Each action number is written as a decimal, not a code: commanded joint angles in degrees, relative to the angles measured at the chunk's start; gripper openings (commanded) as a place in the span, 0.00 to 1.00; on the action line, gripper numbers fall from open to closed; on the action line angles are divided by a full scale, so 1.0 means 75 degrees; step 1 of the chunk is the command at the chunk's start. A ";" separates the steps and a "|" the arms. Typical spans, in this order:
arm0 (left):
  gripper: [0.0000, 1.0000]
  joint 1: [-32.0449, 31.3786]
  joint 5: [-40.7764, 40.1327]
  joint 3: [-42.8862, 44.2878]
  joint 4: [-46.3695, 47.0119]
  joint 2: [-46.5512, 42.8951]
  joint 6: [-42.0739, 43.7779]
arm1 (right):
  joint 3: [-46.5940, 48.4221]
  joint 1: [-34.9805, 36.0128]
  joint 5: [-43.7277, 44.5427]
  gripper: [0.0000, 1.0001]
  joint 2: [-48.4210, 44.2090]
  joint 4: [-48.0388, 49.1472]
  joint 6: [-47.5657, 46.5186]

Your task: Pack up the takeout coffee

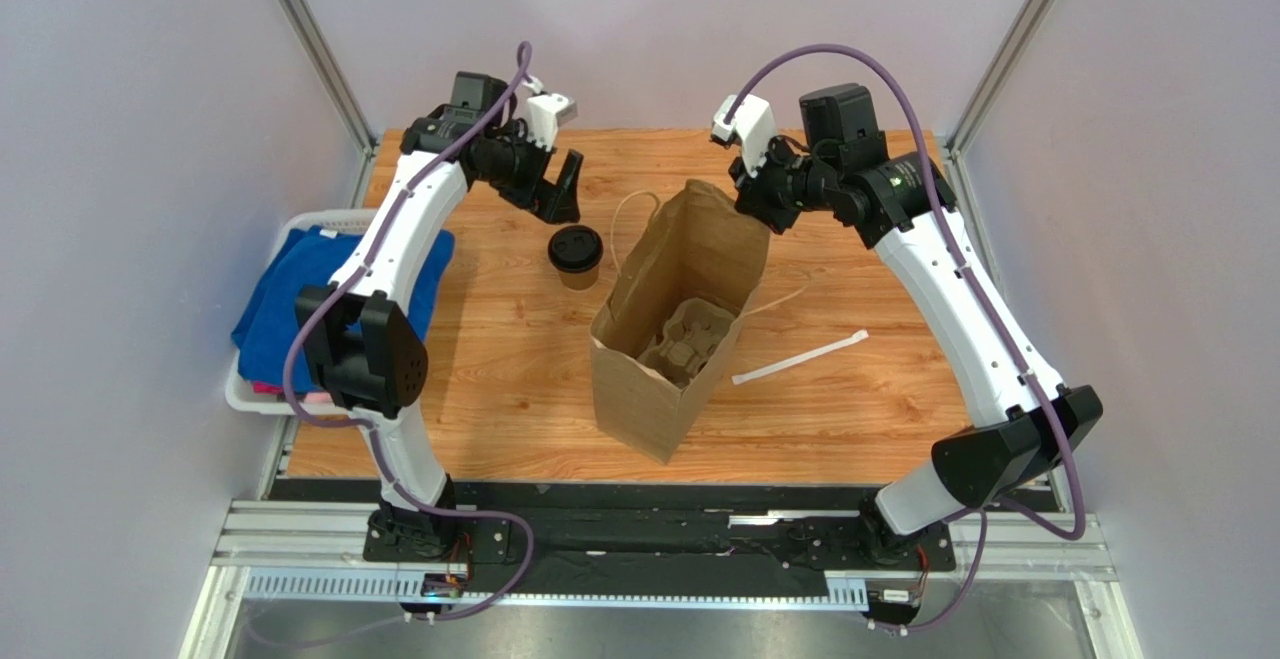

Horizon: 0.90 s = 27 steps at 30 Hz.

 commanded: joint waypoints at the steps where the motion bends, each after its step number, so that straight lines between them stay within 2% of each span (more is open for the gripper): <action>1: 0.99 -0.0297 0.0290 0.1103 -0.0902 0.0896 0.2046 | -0.0064 -0.0028 0.0134 0.00 -0.0242 0.0041 0.0170; 3: 0.99 -0.0320 0.0219 0.1632 -0.1176 0.1294 0.2223 | -0.0053 -0.0028 0.0123 0.00 -0.0230 0.0030 0.0158; 9: 0.99 -0.0555 0.0021 0.1774 -0.1634 0.1589 0.3043 | 0.0064 -0.0040 0.0123 0.00 -0.0101 0.0006 0.0147; 18: 0.99 -0.0578 -0.0425 0.1645 -0.1587 0.1882 0.3302 | 0.0229 -0.0028 0.0076 0.00 0.0086 -0.0017 0.0182; 27: 0.99 -0.0555 -0.0168 0.1950 -0.1822 0.2292 0.3466 | 0.0451 -0.0040 0.0099 0.00 0.0250 -0.0158 0.0182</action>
